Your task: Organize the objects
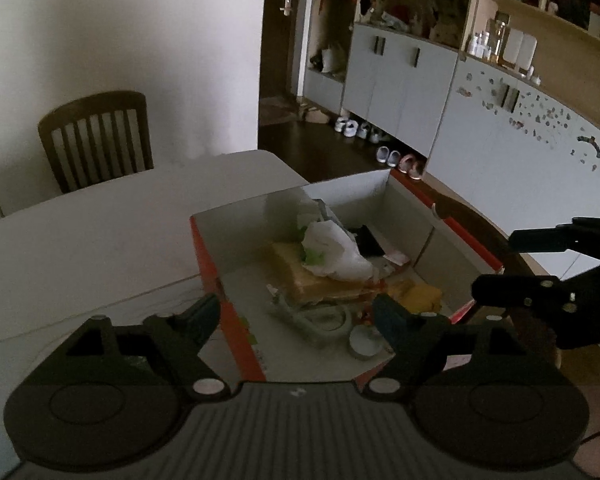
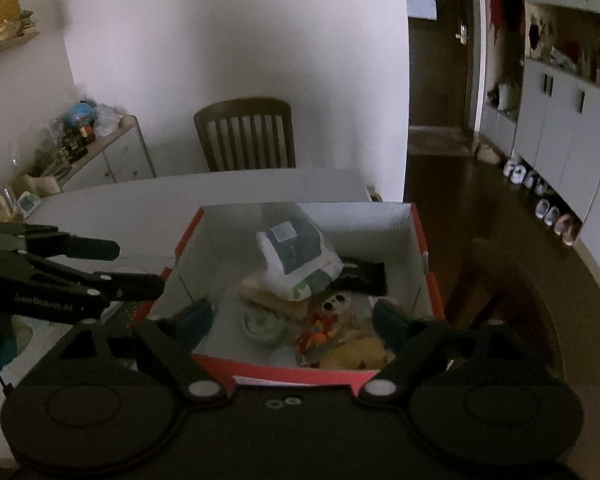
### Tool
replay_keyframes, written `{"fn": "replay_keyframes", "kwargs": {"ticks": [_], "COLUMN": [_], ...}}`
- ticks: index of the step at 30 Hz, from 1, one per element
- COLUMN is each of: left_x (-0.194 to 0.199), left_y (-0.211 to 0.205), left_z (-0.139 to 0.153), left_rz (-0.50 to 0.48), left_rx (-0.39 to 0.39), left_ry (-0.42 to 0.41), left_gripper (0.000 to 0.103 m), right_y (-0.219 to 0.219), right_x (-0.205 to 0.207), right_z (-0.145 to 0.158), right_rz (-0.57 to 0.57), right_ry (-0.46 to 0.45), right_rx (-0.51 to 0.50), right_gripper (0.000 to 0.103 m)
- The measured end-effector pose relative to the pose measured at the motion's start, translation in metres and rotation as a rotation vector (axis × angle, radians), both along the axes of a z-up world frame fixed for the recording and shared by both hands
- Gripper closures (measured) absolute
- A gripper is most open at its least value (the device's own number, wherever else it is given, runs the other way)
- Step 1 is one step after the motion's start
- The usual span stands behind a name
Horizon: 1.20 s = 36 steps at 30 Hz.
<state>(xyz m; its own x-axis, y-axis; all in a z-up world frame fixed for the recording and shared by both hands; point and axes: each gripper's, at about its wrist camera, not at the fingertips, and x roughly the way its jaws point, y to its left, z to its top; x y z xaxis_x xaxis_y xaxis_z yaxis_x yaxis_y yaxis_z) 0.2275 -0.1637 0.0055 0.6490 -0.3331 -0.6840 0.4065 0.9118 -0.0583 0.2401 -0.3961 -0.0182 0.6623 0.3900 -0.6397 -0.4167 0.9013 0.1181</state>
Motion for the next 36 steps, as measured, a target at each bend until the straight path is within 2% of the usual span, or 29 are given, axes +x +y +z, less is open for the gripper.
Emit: {"fn": "replay_keyframes", "kwargs": {"ticks": [2, 5, 15, 26, 36], "left_x": [-0.004, -0.013, -0.041, -0.044, -0.044], "left_y": [0.005, 0.011, 0.015, 0.015, 0.011], "left_z": [0.001, 0.0, 0.005, 0.007, 0.007], "left_rz": [0.004, 0.013, 0.001, 0.002, -0.002], "left_rx": [-0.007, -0.012, 0.0, -0.016, 0.015], "left_ry": [0.004, -0.001, -0.044, -0.043, -0.052], "left_gripper": [0.014, 0.0, 0.0, 0.0, 0.0], "right_y": [0.002, 0.006, 0.009, 0.007, 0.007], "right_x": [-0.007, -0.016, -0.034, -0.04, -0.044], "right_z": [0.002, 0.004, 0.012, 0.011, 0.007], "right_rz": [0.006, 0.012, -0.002, -0.033, -0.039], "right_ry": [-0.009, -0.027, -0.066, -0.072, -0.058], "right_rx": [0.003, 0.003, 0.025, 0.028, 0.028], "right_gripper": [0.011, 0.004, 0.0, 0.0, 0.0]}}
